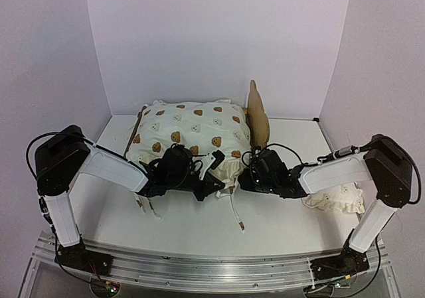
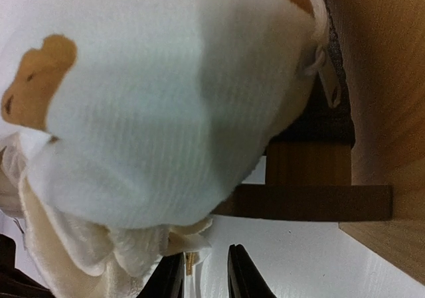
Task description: Set up the pet bed
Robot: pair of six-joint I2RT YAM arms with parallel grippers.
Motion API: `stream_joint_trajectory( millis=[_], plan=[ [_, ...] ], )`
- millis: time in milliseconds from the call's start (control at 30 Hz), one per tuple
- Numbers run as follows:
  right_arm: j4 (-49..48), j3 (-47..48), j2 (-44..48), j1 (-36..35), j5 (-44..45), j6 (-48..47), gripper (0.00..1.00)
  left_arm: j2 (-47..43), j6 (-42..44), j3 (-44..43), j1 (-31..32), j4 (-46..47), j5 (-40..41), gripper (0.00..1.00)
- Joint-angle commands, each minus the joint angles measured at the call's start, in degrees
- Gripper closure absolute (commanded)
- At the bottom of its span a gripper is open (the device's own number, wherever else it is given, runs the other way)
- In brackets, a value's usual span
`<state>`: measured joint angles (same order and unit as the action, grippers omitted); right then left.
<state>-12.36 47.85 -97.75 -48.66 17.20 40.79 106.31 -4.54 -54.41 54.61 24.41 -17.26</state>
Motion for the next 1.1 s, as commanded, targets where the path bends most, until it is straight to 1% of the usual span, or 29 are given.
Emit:
stream_joint_trajectory(
  millis=[0, 167, 267, 367, 500, 600, 700, 800, 967, 1067],
  plan=[
    [-4.2, -0.1, -1.3, -0.1, 0.1, 0.9, 0.75, 1.0, -0.5, -2.8, 0.0, 2.4, 0.4, 1.0],
    [-5.6, -0.3, -1.9, -0.1, 0.4, 0.6, 0.75, 1.1, -0.5, -2.5, 0.1, 3.1, 0.9, 1.0],
    [-5.9, 0.8, -2.9, -0.2, -1.1, 0.4, 0.76, 1.0, -0.2, -2.4, 0.1, 3.1, 1.0, 1.0],
    [-6.8, 0.2, -3.4, -0.2, -0.8, 1.4, 0.82, 0.9, -0.1, -2.4, 0.1, 3.2, 0.9, 1.0],
    [-7.7, -0.3, -2.6, -0.1, -0.2, 0.5, 1.0, 1.1, -0.3, -2.7, 0.1, 3.1, 0.7, 1.0],
    [-7.2, -1.3, -0.2, -0.1, -0.6, -1.1, 1.0, 1.3, 0.2, -3.2, 0.1, 3.1, 0.2, 1.0],
    [-0.6, -0.8, 2.9, -0.1, -2.3, -3.7, 1.0, 2.1, 0.6, -4.5, 0.0, 1.8, 0.3, 1.0],
    [6.1, -0.1, 6.3, -0.2, -6.2, -7.1, 1.0, 3.1, 1.4, -6.7, 0.0, 0.0, -0.2, 1.0],
    [14.3, 1.6, 10.2, -0.2, -11.6, -12.5, 1.0, 5.3, 4.0, -11.5, 0.1, -2.1, -4.4, 1.0],
    [15.6, 2.3, 11.1, 0.2, -13.4, -13.6, 1.0, 7.1, 6.4, -13.8, 0.1, -5.3, -5.4, 1.0]
  ],
)
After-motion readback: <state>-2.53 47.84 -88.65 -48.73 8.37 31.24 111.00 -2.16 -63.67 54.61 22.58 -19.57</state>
